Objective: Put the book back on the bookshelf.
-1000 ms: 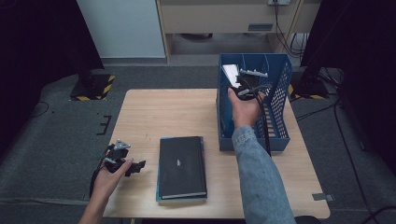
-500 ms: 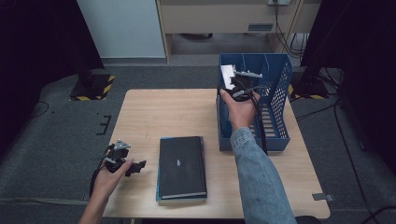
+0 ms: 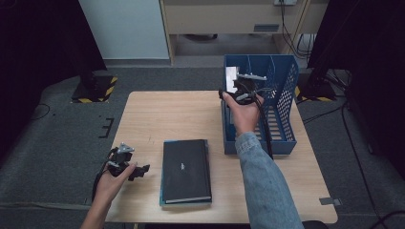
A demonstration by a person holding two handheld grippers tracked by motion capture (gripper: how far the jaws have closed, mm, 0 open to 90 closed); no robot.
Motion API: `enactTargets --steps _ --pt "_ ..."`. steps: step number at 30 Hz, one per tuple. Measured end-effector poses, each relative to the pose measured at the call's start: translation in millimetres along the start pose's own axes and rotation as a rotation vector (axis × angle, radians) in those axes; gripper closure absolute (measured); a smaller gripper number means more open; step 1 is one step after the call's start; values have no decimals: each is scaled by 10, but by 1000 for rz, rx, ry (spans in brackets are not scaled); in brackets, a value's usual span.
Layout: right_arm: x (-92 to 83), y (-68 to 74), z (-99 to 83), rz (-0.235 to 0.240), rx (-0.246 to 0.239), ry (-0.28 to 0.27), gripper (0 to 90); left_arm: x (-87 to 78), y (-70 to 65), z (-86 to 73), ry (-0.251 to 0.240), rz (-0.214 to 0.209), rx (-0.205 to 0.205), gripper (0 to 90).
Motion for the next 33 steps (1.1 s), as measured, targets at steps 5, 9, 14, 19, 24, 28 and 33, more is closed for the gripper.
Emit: enactTargets --steps 5,9,14,19,24,28,33 --pt "1 -11 -16 -3 -3 -5 279 -3 9 -2 0 -1 -4 66" --pt "7 -3 -47 15 0 2 219 -7 12 0 -3 -1 -7 66" --pt "-8 -4 -88 36 12 12 154 -6 13 0 -2 -1 -6 66" --pt "-50 -15 -124 39 -1 37 91 -9 19 1 -4 -1 -10 65" --pt "-124 41 -115 49 -30 32 64 -13 18 9 -9 -1 -13 64" --pt "-193 83 -134 60 -46 11 54 -15 26 4 -8 -1 -17 64" --pt "-275 78 -215 64 -45 11 52 -19 21 9 -10 -2 -18 64"
Point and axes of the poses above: each handheld gripper's, and its own axes: x roughly forward along the jaws, z roughly out of its top, y roughly to its left, the point moved 10 cm from there along x, roughly forward along the jaws, and after that the axes turned 4 degrees about z, right-handed, at the moved point
